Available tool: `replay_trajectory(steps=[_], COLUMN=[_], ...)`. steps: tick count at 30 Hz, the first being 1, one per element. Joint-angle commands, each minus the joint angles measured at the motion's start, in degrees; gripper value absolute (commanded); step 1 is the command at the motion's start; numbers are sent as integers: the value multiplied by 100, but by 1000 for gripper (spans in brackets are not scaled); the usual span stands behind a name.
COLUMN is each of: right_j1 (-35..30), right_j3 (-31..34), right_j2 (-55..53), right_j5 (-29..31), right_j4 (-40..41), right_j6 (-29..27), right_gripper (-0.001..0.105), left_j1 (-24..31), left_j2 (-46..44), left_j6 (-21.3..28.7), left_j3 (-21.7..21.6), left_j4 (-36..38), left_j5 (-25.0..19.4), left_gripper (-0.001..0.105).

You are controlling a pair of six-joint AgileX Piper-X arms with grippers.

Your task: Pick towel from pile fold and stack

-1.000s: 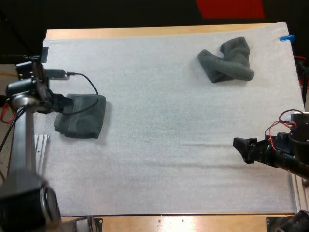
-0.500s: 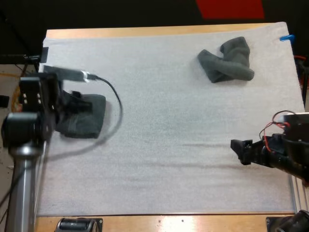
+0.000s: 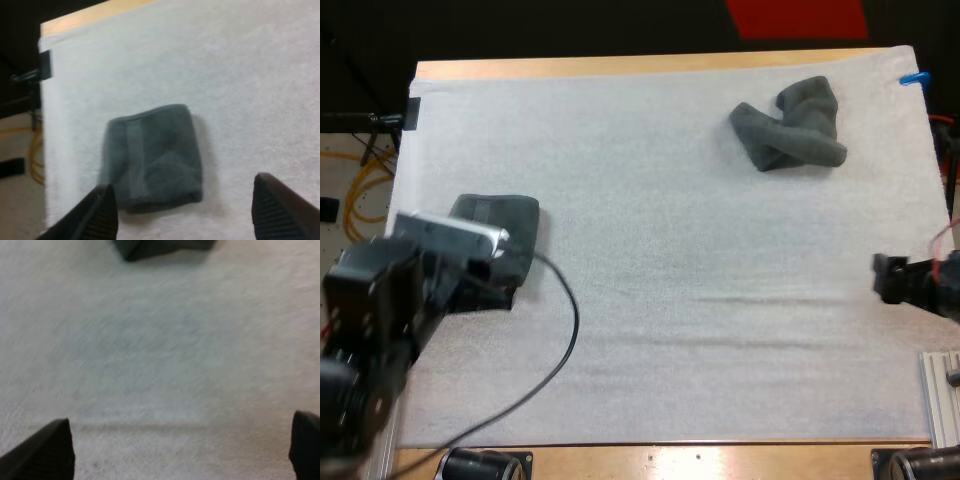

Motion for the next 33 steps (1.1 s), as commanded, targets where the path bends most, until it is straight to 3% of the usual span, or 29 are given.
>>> replay_trajectory(steps=[1, 11, 16, 23, 33], right_j1=[-134, -260, -260, -260, -260], right_j3=[-15, -15, -15, -15, -23], right_j2=[-107, -1207, -1938, -2635, -3975], right_j5=[-144, 207, 649, 800, 801], right_j4=[48, 387, 564, 870, 899], right_j6=[-134, -184, -218, -233, -233], right_gripper=[84, 84, 84, 84, 84], left_j1=[-3, -3, -3, -3, -3], left_j2=[-171, -1354, -1741, -2056, -3638], left_j6=[-3, 64, 95, 13, 29], left_j3=[-20, -20, -20, -20, -32], left_j4=[71, 170, 190, 488, 677], left_j5=[-133, -477, -978, -984, -906], left_gripper=[56, 56, 56, 56, 56])
